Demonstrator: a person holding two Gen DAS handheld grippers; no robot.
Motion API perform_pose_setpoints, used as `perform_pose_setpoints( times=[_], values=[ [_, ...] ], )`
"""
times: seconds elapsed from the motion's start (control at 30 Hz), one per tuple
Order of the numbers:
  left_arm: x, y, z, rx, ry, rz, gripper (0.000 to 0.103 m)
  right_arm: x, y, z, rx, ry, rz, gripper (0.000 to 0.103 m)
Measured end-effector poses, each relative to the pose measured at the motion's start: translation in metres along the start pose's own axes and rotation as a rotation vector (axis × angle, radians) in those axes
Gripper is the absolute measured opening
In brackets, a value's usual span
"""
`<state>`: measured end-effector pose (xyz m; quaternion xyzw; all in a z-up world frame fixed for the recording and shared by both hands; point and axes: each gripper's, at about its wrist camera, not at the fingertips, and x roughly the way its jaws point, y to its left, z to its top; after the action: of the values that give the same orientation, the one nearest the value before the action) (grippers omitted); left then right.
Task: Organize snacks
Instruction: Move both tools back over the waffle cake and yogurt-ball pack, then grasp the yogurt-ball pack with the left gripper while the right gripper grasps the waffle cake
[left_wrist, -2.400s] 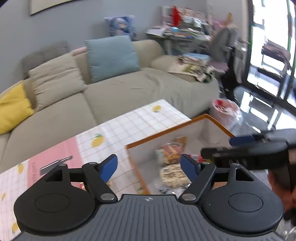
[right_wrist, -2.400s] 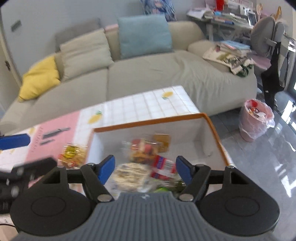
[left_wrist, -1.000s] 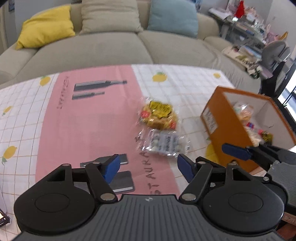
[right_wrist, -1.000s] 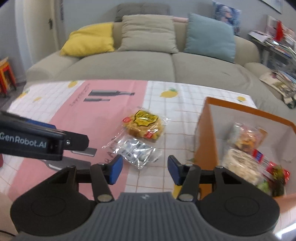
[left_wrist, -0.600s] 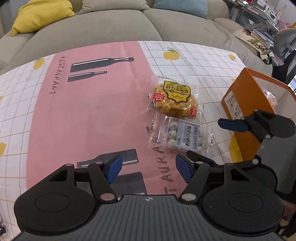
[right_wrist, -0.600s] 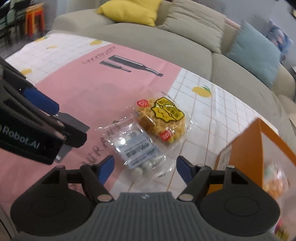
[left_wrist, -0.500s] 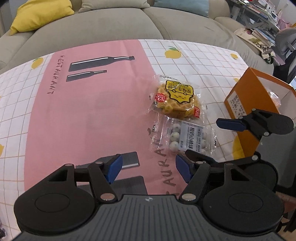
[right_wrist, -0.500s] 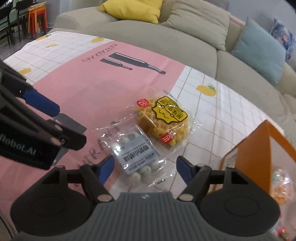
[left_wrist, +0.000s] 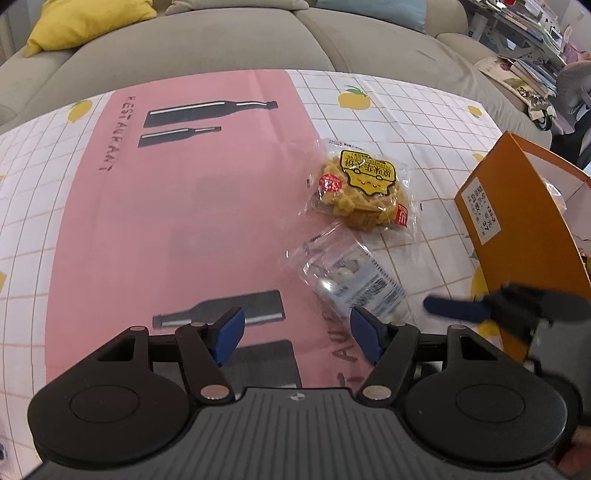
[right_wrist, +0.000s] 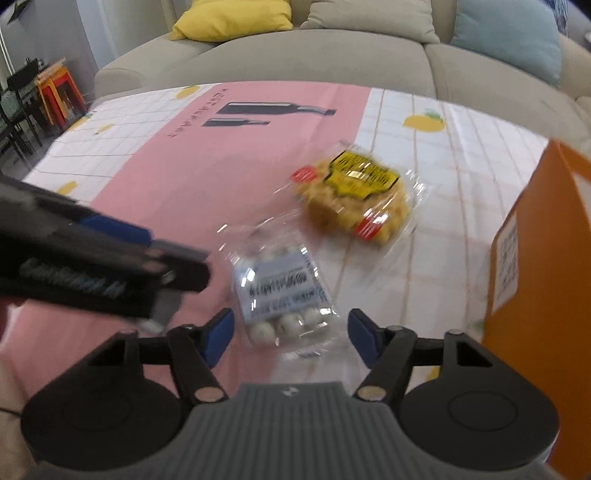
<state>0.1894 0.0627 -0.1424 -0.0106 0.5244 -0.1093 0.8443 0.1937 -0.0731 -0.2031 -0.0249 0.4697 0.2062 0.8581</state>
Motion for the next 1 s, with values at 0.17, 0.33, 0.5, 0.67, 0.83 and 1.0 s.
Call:
perform_pose_setpoints(
  times=[0.17,0.33,0.5,0.67,0.83,1.0],
  values=[
    [-0.003,0.002,-0.008,-0.073,0.022,-0.048,0.078,-0.009,0.011,-0.017,0.017,0.021,0.088,0.053],
    [0.002,-0.006,-0.009,-0.128,0.017,-0.067,0.084,-0.021,0.007,-0.019,0.009,-0.022,-0.046,0.043],
    [0.018,-0.020,-0.003,-0.216,0.021,-0.067,0.087,-0.019,-0.001,-0.018,0.010,-0.037,-0.211,0.033],
    [0.040,-0.038,0.000,-0.221,0.045,-0.003,0.088,-0.013,-0.006,-0.022,0.030,-0.044,-0.236,0.033],
    [0.047,-0.053,0.003,-0.139,0.029,0.096,0.079,-0.011,-0.006,-0.021,0.022,-0.060,-0.232,0.033],
    [0.046,-0.046,0.005,-0.136,0.013,0.099,0.067,-0.009,-0.008,-0.018,0.022,-0.082,-0.237,0.033]
  ],
)
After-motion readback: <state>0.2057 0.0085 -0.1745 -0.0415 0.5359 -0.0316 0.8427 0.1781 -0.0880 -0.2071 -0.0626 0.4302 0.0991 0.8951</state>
